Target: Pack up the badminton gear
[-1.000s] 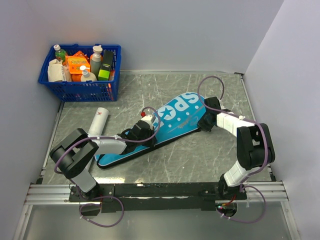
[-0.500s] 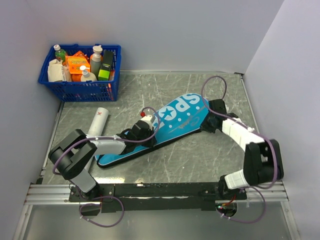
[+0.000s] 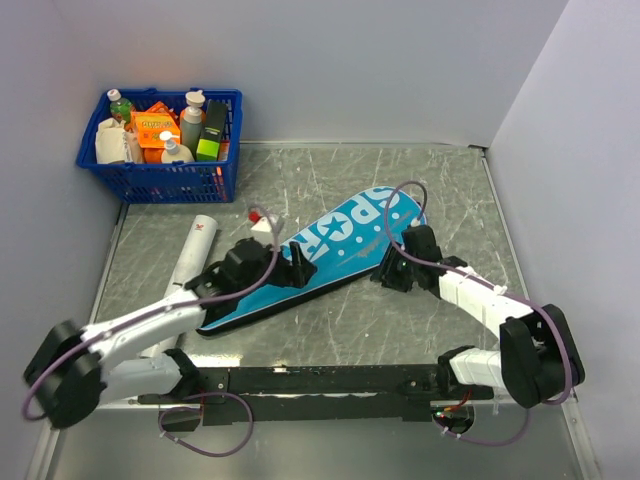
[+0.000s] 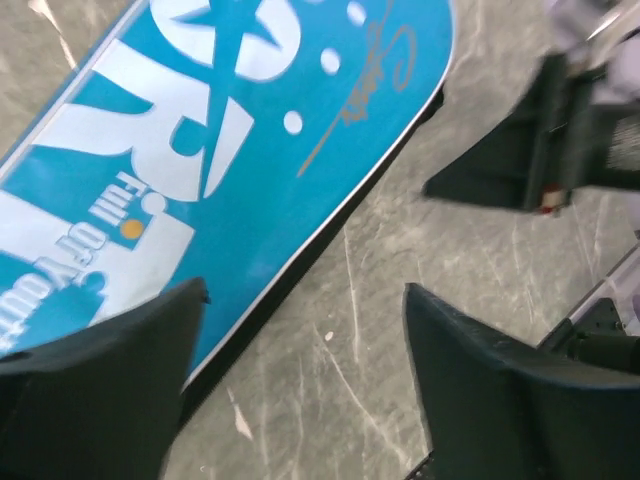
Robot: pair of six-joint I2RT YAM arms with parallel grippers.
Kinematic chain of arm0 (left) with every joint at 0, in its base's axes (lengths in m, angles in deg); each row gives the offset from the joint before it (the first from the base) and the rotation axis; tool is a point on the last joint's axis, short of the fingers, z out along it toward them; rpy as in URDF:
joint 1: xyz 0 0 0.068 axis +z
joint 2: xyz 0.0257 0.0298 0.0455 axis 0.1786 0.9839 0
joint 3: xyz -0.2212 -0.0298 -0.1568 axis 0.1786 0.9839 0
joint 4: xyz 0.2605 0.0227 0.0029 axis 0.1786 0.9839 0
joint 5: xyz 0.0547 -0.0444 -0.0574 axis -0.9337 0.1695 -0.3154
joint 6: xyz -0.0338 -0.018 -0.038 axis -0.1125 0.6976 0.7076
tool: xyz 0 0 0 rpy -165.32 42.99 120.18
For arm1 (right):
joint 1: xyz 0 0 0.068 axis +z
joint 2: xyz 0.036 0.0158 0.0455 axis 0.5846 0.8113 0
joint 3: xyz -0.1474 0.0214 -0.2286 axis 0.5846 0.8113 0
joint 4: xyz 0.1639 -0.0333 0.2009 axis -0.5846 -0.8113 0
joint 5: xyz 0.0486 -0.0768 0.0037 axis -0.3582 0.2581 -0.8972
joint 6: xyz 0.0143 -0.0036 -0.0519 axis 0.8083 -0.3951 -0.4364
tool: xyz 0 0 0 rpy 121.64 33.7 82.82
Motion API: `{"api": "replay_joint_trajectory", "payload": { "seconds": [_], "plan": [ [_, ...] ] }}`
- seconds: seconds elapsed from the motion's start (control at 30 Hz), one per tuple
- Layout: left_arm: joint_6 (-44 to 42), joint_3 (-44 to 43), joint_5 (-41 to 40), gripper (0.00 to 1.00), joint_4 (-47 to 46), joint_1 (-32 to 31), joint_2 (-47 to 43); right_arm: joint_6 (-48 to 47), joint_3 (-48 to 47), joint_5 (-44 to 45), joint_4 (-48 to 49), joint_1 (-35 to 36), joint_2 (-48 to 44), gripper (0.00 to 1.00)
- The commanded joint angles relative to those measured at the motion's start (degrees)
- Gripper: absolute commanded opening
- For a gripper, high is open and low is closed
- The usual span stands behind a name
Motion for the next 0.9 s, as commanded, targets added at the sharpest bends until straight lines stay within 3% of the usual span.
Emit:
{"api": "replay_joint_trajectory", "payload": {
  "seconds": [0.0,0.1,0.23,0.47,0.77,0.8,0.87],
  "plan": [
    [0.7,5.3,-4.5,0.96,1.5,-0.3,-11.5,6.2,2.8,-1.8,11.9,1.8,1.0,0.48],
    [1.6,10.2,-5.8,0.96,-0.6,-0.1,-19.0,9.7,3.8,-1.5,15.8,2.5,3.9,0.48],
    [0.8,11.4,-3.4,0.96,0.7,0.0,-21.7,13.8,7.8,-0.3,24.7,2.7,4.5,0.49],
    [0.2,11.8,-5.7,0.97,-1.7,-0.7,-18.0,21.0,10.8,2.2,30.5,2.8,7.9,0.50],
    [-2.7,10.0,-13.4,0.96,-6.2,-5.7,-7.8,31.1,19.0,8.9,48.4,2.9,13.7,0.51],
    [-3.5,8.2,-16.2,0.97,-5.4,-6.5,-6.1,32.8,19.4,9.5,50.2,2.9,14.5,0.50],
    [-5.3,5.7,-20.6,0.96,-4.9,-9.8,-1.0,33.9,20.0,9.8,54.3,2.8,17.2,0.36]
  ]
}}
